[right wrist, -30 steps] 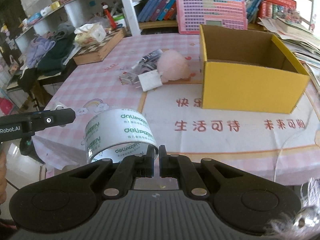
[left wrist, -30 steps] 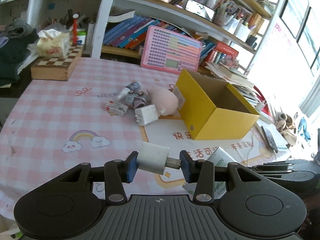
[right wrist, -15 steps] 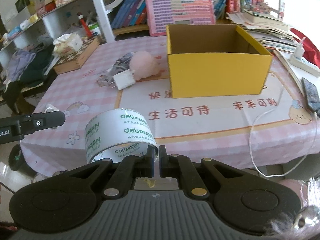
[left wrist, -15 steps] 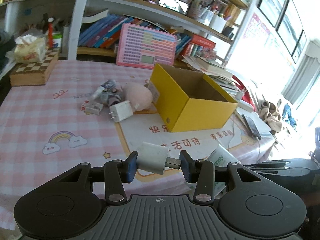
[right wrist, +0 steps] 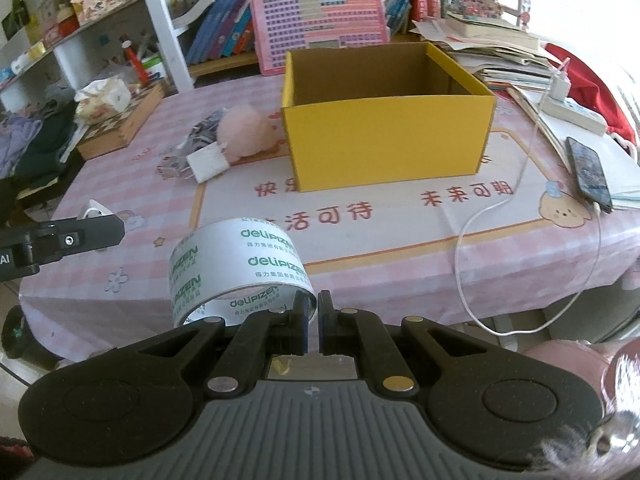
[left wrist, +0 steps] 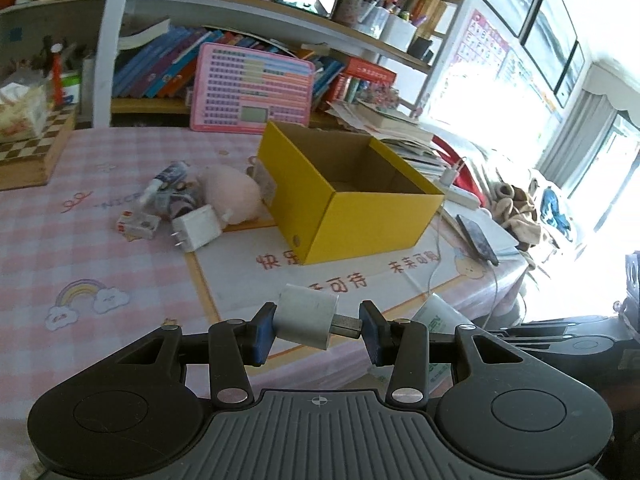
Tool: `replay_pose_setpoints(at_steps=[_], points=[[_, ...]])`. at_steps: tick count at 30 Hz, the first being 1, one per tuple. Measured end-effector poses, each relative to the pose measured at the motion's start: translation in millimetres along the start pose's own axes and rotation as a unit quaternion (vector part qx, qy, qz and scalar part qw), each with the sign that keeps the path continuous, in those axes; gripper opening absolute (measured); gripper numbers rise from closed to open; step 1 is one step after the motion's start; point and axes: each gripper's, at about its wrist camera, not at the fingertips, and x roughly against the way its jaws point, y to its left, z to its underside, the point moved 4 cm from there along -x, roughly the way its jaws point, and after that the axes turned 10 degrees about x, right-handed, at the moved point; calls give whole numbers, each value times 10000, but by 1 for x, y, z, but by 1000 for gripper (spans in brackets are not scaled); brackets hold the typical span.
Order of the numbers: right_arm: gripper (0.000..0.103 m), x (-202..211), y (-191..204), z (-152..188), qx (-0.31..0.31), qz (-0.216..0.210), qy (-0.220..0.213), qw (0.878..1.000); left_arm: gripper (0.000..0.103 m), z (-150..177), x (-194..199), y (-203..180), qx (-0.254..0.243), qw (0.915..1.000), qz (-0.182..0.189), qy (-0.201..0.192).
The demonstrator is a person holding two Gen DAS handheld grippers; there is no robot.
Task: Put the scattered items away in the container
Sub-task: 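Carry the tape roll and charger in both grippers over the yellow box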
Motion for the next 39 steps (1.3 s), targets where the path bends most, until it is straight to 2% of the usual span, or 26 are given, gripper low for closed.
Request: replay_pose_setpoints(at_steps=[22,32,39], points=[[4,-11,-71,-2,-409,270,188,9986,43,-14,-57,-50,-395,9981,354,313],[4,-25,-99,-16,-497,303,218,9981,43,-33,-85,-70,-529,9966,500,397],[4,-28,-120,-40,-406,334,17,9986,43,-57,-104,-85,-702,9951,646,276]])
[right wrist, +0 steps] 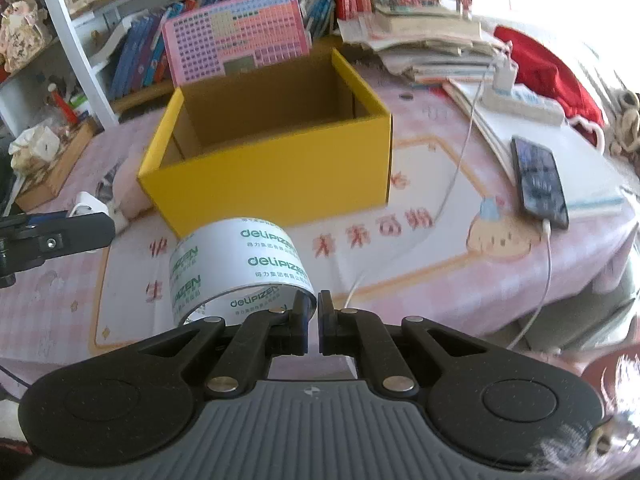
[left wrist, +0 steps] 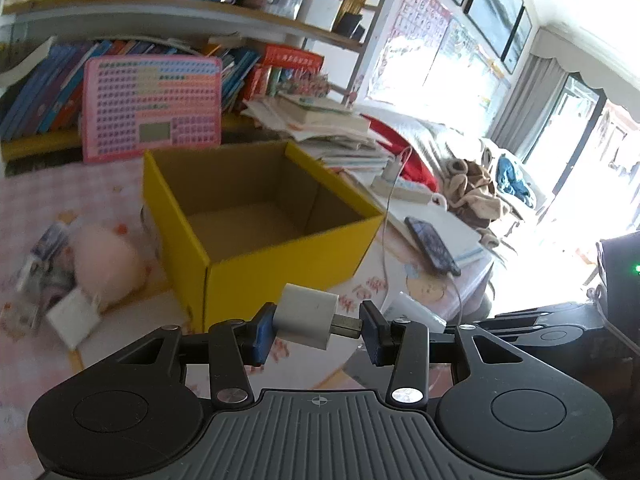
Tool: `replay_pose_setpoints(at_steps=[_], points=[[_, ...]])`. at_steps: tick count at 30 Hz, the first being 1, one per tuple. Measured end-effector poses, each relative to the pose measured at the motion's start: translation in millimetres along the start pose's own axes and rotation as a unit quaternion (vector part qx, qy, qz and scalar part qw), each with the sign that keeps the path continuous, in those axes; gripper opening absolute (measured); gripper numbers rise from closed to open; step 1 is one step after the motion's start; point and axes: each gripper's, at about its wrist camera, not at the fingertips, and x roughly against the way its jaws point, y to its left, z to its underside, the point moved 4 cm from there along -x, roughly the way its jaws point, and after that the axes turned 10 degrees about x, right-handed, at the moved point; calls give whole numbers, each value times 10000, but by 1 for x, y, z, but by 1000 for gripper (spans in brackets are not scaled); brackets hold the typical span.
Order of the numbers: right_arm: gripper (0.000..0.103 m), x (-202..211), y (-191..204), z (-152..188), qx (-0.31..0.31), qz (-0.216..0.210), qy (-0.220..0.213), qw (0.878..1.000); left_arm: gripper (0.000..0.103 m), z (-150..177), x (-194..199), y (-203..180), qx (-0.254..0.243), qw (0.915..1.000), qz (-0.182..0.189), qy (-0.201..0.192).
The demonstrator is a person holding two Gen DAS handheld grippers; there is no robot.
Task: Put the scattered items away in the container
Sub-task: 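Carry the tape roll and charger in both grippers over the yellow box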
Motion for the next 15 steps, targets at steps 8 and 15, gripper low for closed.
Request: replay_pose_setpoints(at_steps=[8,15], points=[[4,-3,-24,-49,319,-57,-359,9988,43,-36,-15,-8,-158,9991,-121,-361],[4,-5,-38,-97,723,-276,-746,9942,43,-65,-29,-11,-155,9972,-325,-648]])
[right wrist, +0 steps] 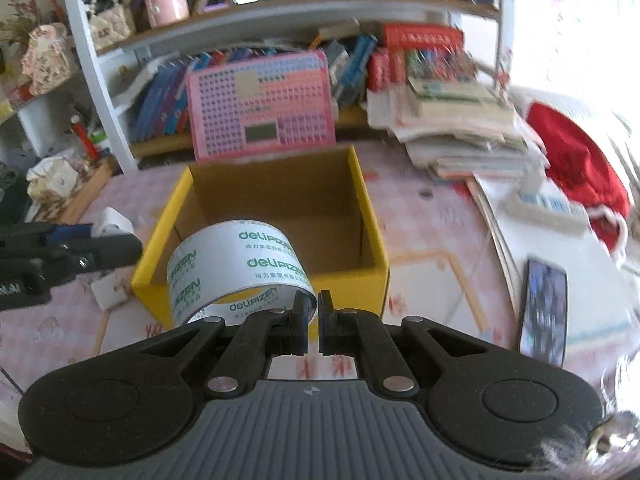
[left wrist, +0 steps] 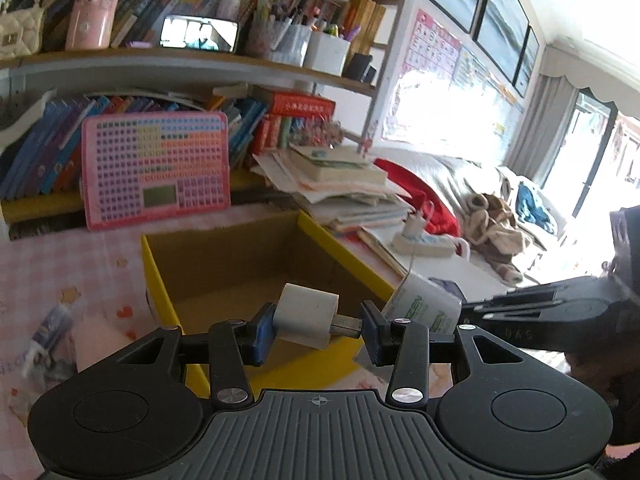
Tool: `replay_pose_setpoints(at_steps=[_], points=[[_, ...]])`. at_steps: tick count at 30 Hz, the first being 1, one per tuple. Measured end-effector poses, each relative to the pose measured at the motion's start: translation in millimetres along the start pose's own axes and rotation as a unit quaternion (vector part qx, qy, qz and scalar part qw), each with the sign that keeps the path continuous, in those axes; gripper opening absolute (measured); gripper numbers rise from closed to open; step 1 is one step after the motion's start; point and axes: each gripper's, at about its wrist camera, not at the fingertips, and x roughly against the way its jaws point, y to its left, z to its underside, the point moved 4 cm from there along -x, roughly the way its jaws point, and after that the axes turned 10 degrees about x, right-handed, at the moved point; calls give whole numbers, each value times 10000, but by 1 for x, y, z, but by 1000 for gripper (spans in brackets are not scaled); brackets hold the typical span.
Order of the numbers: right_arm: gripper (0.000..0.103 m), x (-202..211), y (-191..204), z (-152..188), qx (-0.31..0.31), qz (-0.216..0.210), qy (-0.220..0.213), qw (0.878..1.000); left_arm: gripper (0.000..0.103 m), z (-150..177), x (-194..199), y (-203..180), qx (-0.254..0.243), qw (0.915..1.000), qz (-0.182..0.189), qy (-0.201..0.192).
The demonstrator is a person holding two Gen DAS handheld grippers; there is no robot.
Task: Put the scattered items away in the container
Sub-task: 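Carry the tape roll and charger in both grippers over the yellow box, then open both grippers to drop the tape roll and charger into the box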
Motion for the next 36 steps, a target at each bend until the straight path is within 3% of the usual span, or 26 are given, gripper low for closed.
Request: replay_pose_setpoints(at_steps=[5,9,12,17,25,30,36], points=[[4,-19,-14,-37,435,-142,-292,9985,43,-20,-20,-3,-209,9994,-250,-98],[4,-53,-21,-61,801,-253,-257,9961,43,-32,-45,-1,-348,9981,-509,-28],[5,-84,-22,-68,1008,-387,-71,9941,43,-35,-71,3,-525,9956,-760,159],[5,-138,-17,-69,1626,-469,393,9848,43,-26,-113,9,-1301,9806,-1316,643],[5,-199,-6,-74,2775,-459,1008,9543,43,-21,-161,27,-1791,9634,-1505,1312],[5,-227,-7,-76,3095,-583,1352,9394,43,-20,-180,40,-1784,9559,-1629,1669],[5,-240,-7,-83,3135,-650,1453,9361,43,-17,-185,45,-1851,9529,-1711,1686]])
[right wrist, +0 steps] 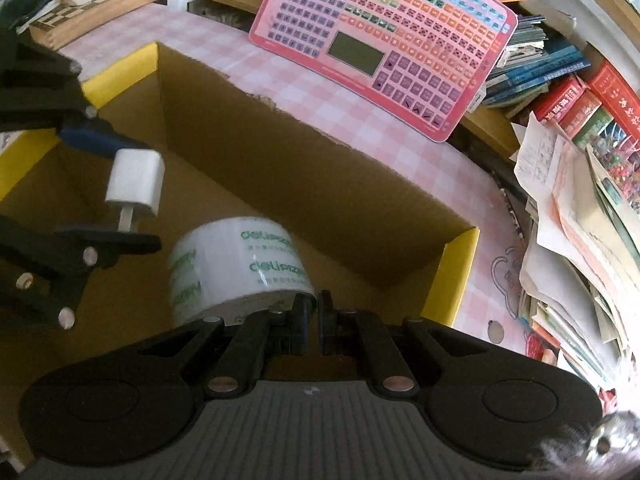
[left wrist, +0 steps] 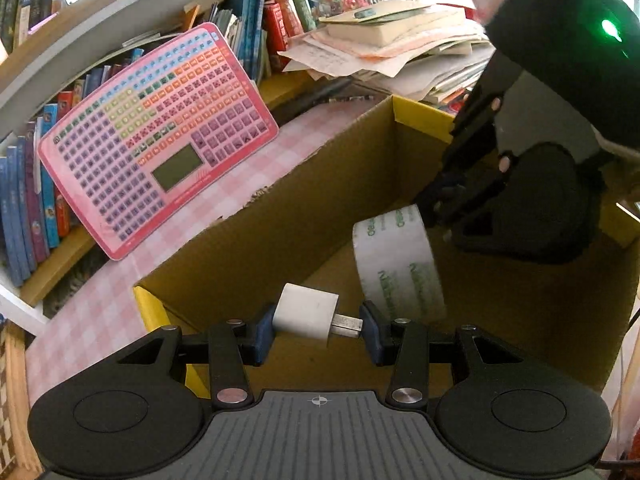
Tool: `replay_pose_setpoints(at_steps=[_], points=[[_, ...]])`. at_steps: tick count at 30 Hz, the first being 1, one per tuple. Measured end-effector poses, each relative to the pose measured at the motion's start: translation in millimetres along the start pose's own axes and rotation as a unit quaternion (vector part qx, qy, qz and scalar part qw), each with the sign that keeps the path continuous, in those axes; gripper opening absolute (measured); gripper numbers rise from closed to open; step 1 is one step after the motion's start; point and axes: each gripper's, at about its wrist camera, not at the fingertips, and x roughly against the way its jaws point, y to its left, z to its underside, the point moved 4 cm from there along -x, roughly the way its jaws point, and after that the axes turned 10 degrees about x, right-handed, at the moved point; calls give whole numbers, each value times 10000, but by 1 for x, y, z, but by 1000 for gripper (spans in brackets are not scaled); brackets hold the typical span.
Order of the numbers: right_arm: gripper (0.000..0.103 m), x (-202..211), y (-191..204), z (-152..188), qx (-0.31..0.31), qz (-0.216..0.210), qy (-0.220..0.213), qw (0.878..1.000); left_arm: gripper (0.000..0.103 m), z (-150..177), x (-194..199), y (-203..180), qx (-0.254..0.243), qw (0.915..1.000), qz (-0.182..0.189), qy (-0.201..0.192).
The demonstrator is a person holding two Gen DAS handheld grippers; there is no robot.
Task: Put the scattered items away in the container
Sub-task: 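Open both grippers to drop the tape roll and charger into the box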
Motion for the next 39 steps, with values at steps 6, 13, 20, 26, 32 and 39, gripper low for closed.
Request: replay_pose_setpoints(at_steps=[6,13,20,26,32,39], points=[[7,-1,-3,-6,-150,-70,-153,9997,50,0,-3,-6,-280,9994,-190,-94],[36,10,-2,-6,-234,-49,-454,9987,66,0,11,-12,-342,9981,-379,-358],[50,29,7,1,-387,-16,-766,9963,75,-1,42,-9,-44,9955,-537,-774],[61,52,11,3,-434,211,-963,9942,82,4,70,-6,221,9912,-678,-1119],[62,73,13,10,-575,351,-1077,9919,85,14,101,-3,540,9863,-654,-1415],[63,99,26,22,-874,393,-1245,9876,86,30,128,0,847,9822,-522,-1594]])
